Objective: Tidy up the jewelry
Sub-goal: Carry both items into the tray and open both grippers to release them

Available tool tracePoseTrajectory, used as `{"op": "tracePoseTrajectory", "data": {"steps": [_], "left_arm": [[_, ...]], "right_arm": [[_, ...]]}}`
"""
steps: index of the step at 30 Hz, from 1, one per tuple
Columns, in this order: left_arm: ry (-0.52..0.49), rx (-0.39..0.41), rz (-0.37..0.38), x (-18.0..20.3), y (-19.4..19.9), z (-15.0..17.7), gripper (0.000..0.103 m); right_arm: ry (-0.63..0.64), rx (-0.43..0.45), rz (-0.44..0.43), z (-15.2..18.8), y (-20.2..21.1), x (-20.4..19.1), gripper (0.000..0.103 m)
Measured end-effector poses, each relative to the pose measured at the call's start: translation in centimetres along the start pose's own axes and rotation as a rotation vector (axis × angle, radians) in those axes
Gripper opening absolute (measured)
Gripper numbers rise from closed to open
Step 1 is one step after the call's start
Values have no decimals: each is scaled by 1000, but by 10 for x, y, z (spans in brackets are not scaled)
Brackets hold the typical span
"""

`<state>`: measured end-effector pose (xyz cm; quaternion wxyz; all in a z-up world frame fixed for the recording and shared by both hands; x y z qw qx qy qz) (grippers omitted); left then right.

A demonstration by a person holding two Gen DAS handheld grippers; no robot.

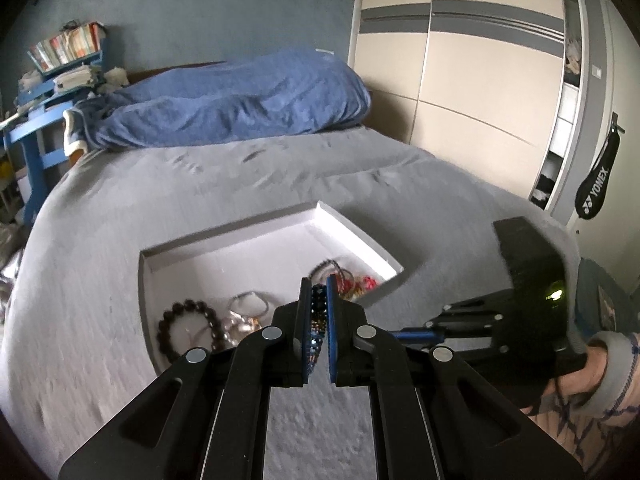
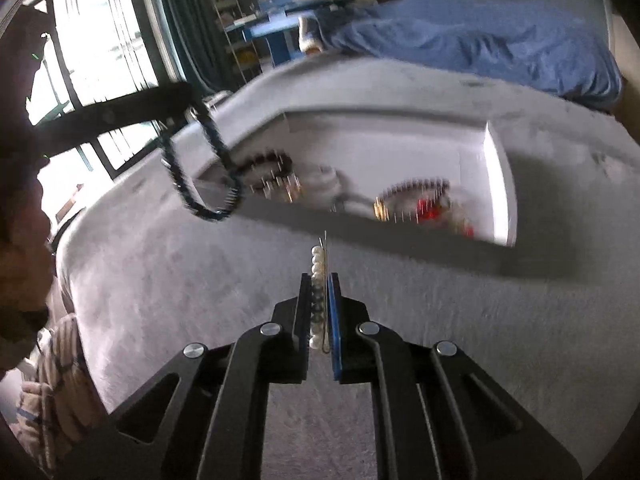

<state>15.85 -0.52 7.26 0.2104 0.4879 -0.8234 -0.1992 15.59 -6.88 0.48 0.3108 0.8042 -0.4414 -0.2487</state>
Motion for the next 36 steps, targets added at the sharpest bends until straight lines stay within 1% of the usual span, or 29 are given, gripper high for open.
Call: {"op": "tracePoseTrajectory", "data": {"steps": [4, 8, 13, 18, 22, 27, 33, 35, 36], "left_arm": [[-3, 14, -9, -7, -2, -14, 7], [14, 21, -16, -19, -8, -25, 7], [68, 23, -27, -40, -23, -32, 7], [90, -10, -54, -58, -45, -30, 7], [103, -38, -75, -69, -60, -22, 7], [131, -76, -97, -82, -79, -6, 7], [111, -121, -123, -82, -96, 9, 7], [112, -133, -133, -82, -99, 13, 8], [112, -135, -141, -81, -100, 15, 8]], "right_arm": [[-1, 34, 3, -25, 6, 3, 8], [-22, 30, 16, -46, -4, 13, 8], [-70, 5, 43, -58, -27, 28, 8], [-95, -5, 74, -65, -47, 38, 8], [-99, -23, 104, -66, -61, 45, 8], [-90, -64, 150, -57, -79, 52, 8], [-100, -98, 186, -44, -90, 59, 8], [-102, -103, 184, -42, -91, 59, 9], [-98, -101, 185, -42, -90, 59, 13]]}}
Point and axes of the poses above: each gripper's, at about its wrist camera, not at the fingertips, and y roughly against the way its jaws point, x to its right, z to its underside, the point moved 6 cm from there along -y, roughly the way its jaws point, and after that the axes turned 8 degrees about z, right-handed, at the moved point
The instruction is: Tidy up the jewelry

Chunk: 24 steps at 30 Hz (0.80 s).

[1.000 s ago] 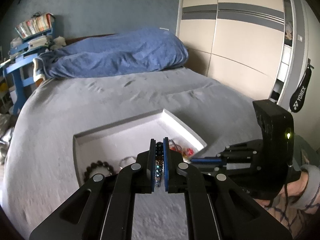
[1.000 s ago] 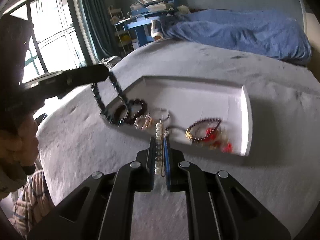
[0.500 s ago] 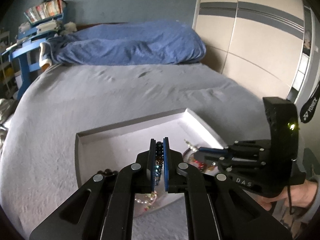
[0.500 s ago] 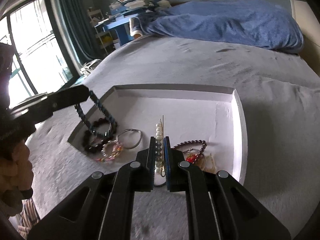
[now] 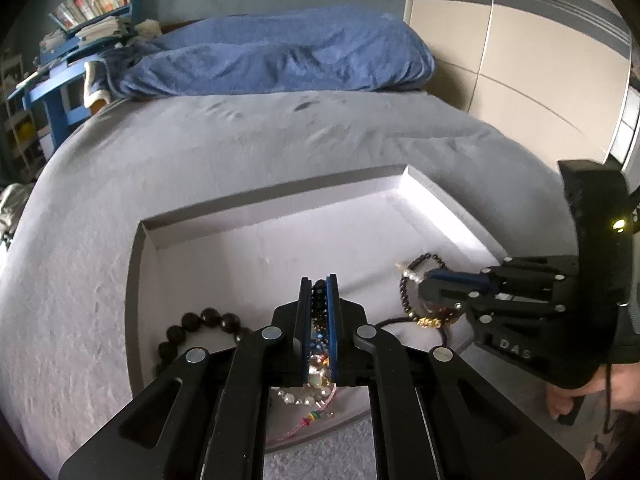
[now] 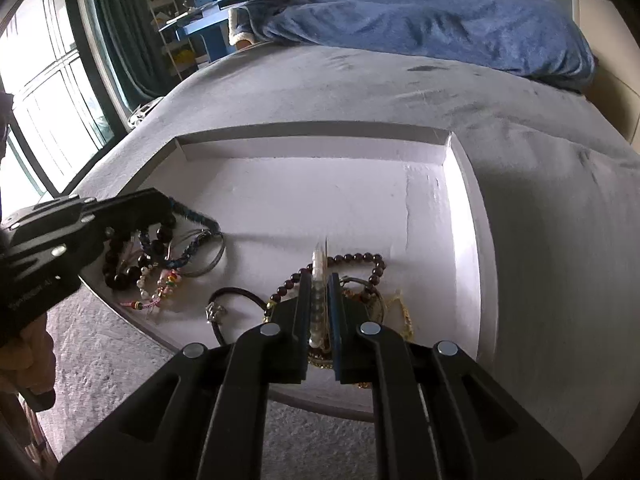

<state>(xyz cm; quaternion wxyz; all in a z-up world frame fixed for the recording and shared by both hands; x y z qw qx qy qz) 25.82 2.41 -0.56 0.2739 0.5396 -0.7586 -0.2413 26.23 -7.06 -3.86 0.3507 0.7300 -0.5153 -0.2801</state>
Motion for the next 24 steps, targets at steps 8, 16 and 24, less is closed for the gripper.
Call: {"op": "tracePoseTrajectory", "data": {"steps": [8, 16, 24], "left_arm": [[33, 37, -16, 0, 10, 8, 52], [54, 121, -57, -2, 39, 14, 82], [80, 262, -129, -2, 71, 30, 92]], "right_arm": [[-11, 85, -7, 1, 26, 2, 51], [-55, 154, 5, 6, 52, 17, 67], [-100, 235, 4, 22, 78, 27, 84]]}}
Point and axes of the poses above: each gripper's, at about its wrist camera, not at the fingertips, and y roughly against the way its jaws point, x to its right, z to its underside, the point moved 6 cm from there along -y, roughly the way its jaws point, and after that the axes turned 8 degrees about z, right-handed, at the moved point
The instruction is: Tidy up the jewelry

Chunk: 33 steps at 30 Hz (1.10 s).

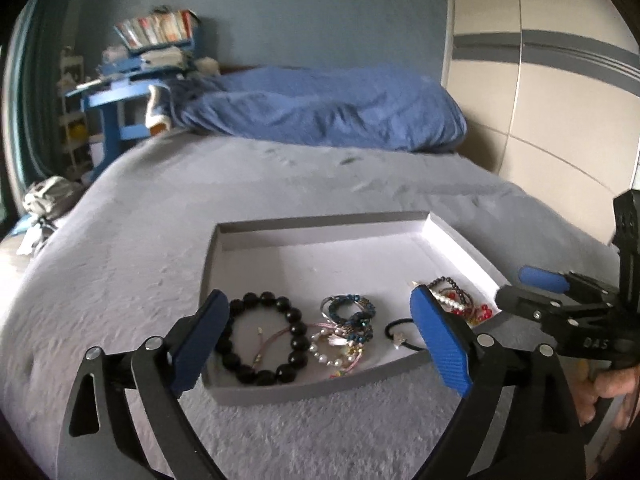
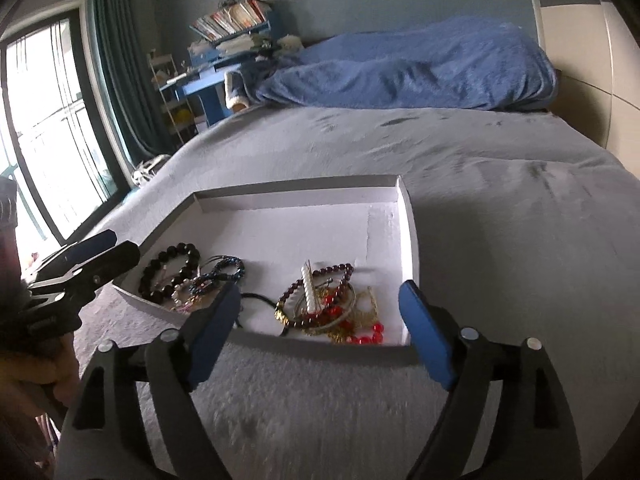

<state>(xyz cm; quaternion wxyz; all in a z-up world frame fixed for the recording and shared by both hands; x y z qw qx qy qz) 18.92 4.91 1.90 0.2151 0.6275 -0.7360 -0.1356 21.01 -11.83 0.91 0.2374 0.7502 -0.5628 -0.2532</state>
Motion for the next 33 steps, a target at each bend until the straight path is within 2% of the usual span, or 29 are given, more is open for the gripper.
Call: {"op": "tracePoseTrajectory", "data": {"steps": [7, 11, 21, 33], "left_arm": [[3, 12, -13, 9, 11, 12, 96], [16, 50, -24, 10, 23, 17, 97], [41, 88, -35, 7, 39, 24, 98], [6, 93, -64, 13, 42, 25, 98]], "right_arm": [[-6, 36, 12, 15, 20, 3, 90], [4, 78, 28, 23, 31, 1, 95], [89, 207, 109, 28, 57, -13, 97], [123, 211, 112, 29, 60, -18, 97]]}}
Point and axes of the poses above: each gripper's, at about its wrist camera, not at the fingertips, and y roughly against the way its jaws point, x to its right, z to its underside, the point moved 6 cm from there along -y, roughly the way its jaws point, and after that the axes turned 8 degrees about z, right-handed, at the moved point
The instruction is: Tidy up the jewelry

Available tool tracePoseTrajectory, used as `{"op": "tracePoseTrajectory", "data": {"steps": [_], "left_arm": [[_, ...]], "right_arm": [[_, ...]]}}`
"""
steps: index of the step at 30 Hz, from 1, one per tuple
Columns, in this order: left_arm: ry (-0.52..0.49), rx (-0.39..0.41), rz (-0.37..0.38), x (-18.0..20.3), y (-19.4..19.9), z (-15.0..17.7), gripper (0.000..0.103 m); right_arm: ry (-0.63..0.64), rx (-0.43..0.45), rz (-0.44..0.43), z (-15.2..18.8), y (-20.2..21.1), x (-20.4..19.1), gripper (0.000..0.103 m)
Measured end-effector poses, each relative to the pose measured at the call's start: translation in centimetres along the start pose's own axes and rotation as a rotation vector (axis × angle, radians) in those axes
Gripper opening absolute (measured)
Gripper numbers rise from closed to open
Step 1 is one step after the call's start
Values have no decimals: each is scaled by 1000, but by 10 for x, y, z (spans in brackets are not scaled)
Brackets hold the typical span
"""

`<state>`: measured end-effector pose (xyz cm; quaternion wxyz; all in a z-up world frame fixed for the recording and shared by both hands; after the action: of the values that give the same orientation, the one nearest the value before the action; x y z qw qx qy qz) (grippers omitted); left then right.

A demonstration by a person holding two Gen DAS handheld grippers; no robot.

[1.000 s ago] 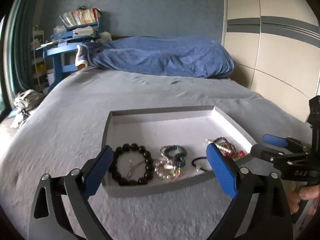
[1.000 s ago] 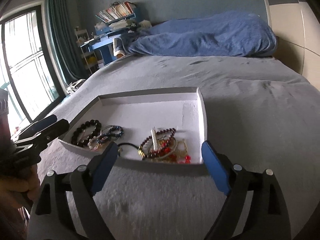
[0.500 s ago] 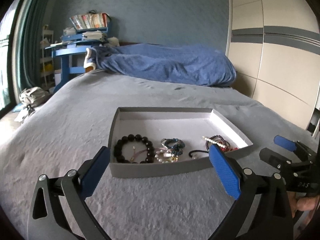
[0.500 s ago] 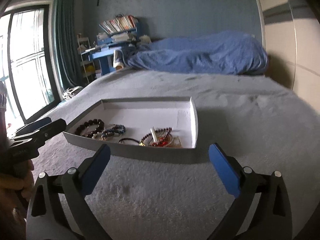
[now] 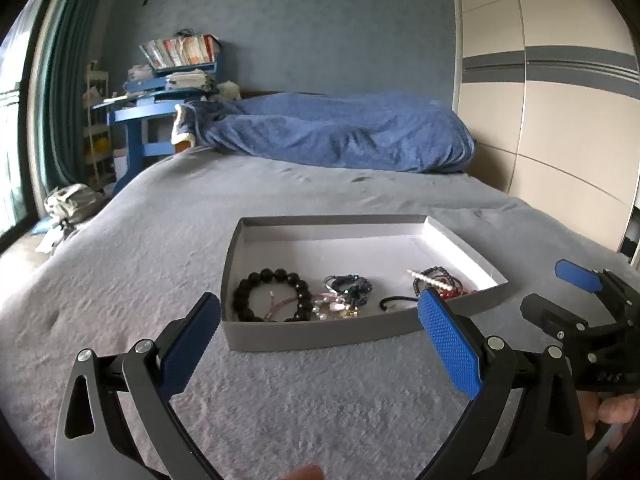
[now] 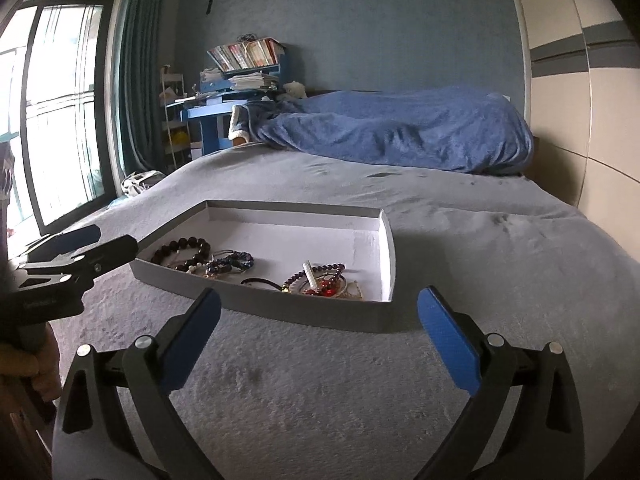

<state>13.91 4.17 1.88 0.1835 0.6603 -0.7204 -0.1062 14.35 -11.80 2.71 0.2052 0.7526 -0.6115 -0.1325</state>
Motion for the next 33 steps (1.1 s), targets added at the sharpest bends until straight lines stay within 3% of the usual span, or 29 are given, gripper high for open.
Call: {"op": "tracePoseTrajectory", "data": {"steps": [33], "left_arm": [[-5, 4, -21, -1, -1, 0, 98]], "right_arm": [[0, -28, -11, 4, -8, -2, 98]]}}
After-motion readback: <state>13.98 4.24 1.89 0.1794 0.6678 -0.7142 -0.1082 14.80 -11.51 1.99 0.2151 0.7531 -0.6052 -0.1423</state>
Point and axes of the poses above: each gripper's, at about its wrist camera, not at the fingertips, and y roughly against the way its jaws point, x to its right, z to its underside, the point moved 6 cm from there along -y, roughly the way its jaws point, and after that the axes turned 8 degrees about z, right-handed, at the moved point
